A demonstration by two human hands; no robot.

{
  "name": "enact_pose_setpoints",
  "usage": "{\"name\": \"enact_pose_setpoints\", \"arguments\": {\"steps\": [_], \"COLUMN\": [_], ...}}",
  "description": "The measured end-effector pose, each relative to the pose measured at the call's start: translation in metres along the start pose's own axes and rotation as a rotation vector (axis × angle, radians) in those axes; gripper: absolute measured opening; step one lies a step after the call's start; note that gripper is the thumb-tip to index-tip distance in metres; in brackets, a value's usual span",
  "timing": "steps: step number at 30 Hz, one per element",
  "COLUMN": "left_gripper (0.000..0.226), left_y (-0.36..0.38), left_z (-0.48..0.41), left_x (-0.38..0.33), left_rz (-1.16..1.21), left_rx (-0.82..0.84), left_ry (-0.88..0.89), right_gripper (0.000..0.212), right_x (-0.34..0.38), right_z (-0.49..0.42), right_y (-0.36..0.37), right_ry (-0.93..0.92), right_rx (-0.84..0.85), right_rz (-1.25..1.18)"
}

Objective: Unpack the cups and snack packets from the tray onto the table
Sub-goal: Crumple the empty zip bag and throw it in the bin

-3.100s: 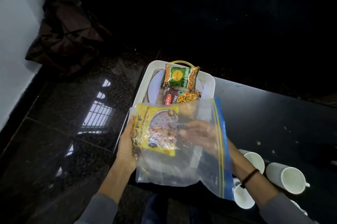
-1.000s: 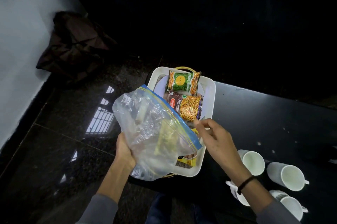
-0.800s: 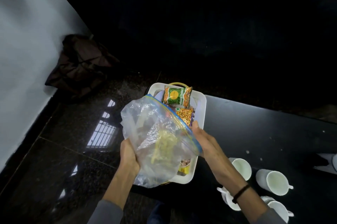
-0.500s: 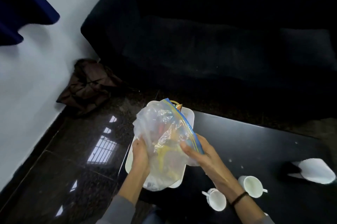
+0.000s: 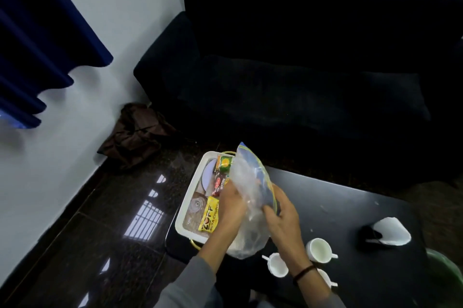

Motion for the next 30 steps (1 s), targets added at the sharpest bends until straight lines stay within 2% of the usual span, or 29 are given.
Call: {"name": "enact_pose_setpoints", "arguments": {"steps": [3, 5, 7, 10, 12, 15, 18, 20, 23, 27, 30], "left_gripper": [0.021, 0.042, 0.059, 0.067, 0.06, 0.017, 0.014, 0.018, 0.022, 0.024, 0.043], "left_y": [0.002, -0.001, -0.005, -0.006, -0.004, -0.004, -0.01, -0.014, -0.013, -0.003, 0.009], "left_z": [0.014, 0.02, 0.022, 0.024, 0.026, 0.028, 0.029, 0.034, 0.035, 0.031, 0.026], "left_x": [-0.007, -0.011, -0.015, -0.024, -0.027, -0.027, -0.033, -0.043, -0.046, -0.048, -0.055], "left_rz": [0.118, 0.247, 0.382, 0.399, 0.289, 0.089, 0.174, 0.269, 0.42, 0.652, 0.762], "left_rx": [-0.015, 0.016, 0.065, 0.144, 0.212, 0.186, 0.173, 0.144, 0.111, 0.106, 0.109], "left_ry": [-0.021, -0.023, 0.022, 0.09, 0.09, 0.069, 0.055, 0.058, 0.021, -0.114, -0.186], "right_gripper": [0.045, 0.031, 0.026, 0.025, 0.022, 0.024, 0.016, 0.013, 0.023, 0.045, 0.065], "right_x": [0.005, 0.007, 0.009, 0.015, 0.023, 0.041, 0.062, 0.07, 0.074, 0.071, 0.066], "right_z": [-0.001, -0.005, -0.006, -0.004, -0.001, 0.003, 0.009, 0.014, 0.023, 0.044, 0.058], "right_y": [-0.017, -0.025, -0.031, -0.029, -0.023, -0.01, -0.004, -0.004, -0.01, -0.021, -0.035], "right_ry": [0.031, 0.044, 0.047, 0.034, -0.003, -0.045, -0.156, -0.185, -0.146, -0.049, 0.003], "right_rx": [-0.058, -0.059, -0.05, 0.015, 0.096, 0.202, 0.114, 0.041, -0.01, -0.114, -0.139], "right_rz": [0.028, 0.017, 0.057, 0.181, 0.227, 0.322, 0.319, 0.229, 0.124, -0.045, -0.108]}}
Point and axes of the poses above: each hand's wrist, its own z-axis away from the middle knuckle, its own y-axis out of the palm, x = y × z, the point moved 2 cm from there along -z, towards the middle knuckle, and after that the axes turned 14 degrees about -y, right-handed, at the moved point
